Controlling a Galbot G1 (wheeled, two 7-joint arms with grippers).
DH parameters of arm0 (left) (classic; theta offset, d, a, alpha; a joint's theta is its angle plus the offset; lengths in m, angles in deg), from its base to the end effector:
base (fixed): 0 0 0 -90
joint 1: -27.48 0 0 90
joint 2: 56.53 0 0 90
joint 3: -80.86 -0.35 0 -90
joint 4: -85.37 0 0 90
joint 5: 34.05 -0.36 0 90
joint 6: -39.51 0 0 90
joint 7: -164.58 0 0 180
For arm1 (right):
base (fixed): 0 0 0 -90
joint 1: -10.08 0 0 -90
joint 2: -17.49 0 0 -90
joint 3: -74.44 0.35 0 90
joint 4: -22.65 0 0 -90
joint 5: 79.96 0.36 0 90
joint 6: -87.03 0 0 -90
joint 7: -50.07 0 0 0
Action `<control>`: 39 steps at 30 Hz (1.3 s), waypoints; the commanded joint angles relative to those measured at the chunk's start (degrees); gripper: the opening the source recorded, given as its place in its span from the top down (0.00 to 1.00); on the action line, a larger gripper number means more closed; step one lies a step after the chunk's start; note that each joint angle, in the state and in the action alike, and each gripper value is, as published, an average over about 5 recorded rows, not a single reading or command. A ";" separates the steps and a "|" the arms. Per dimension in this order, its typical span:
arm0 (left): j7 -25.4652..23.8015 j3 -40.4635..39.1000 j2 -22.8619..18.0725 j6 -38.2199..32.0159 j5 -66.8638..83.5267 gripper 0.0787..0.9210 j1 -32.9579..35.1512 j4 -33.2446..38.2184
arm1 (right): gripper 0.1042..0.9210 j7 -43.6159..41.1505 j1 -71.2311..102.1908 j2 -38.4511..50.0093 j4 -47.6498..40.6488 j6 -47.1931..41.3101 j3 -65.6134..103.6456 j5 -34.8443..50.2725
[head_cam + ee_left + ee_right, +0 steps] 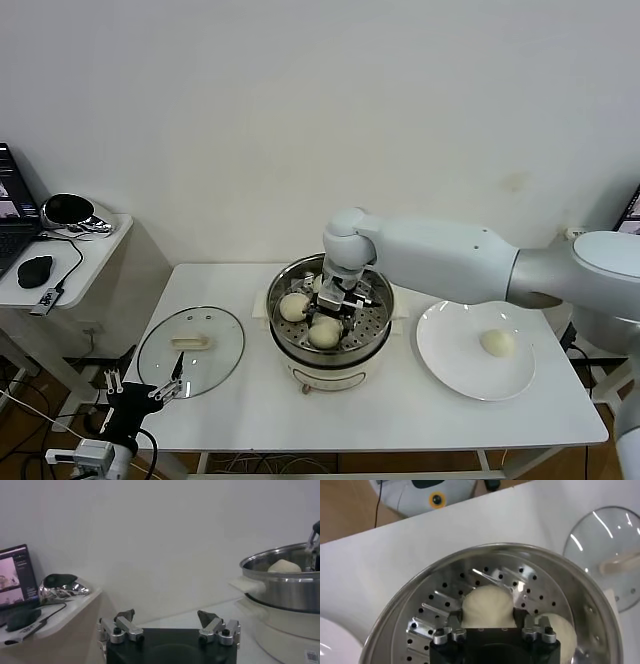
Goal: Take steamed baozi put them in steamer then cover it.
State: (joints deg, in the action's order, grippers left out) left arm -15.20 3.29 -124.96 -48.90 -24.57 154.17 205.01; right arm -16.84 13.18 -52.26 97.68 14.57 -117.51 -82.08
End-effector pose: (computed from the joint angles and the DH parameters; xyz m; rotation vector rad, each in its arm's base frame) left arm 0.1643 0.1259 -0.2909 -0.0172 -3.0061 -0.4032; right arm 0.5287 0.1659 -0.1008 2.1258 -0.5083 2.1238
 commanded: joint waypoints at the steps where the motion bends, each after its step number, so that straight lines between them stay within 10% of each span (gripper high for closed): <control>1: 0.01 0.08 0.17 0.01 0.06 0.12 0.02 0.14 | 0.14 0.57 -5.05 3.74 1.53 -1.70 1.73 2.85; 13: -0.02 -0.21 1.50 0.19 0.32 0.12 -0.01 1.03 | 0.12 4.47 -11.78 33.90 20.52 -39.97 2.27 13.36; 26: -0.08 -1.24 2.16 -0.41 0.22 0.12 0.06 1.05 | 0.12 2.23 21.76 54.93 16.83 -32.38 28.55 -2.44; 39: -0.06 -1.32 1.63 -0.45 -0.52 0.12 0.77 0.94 | 0.12 3.26 40.42 45.80 -2.98 -21.99 44.15 -13.93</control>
State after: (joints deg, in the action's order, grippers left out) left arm -15.26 1.98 -123.22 -49.37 -24.98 154.86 206.06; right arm -14.09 38.31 -5.88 106.42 -12.03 -86.16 -87.92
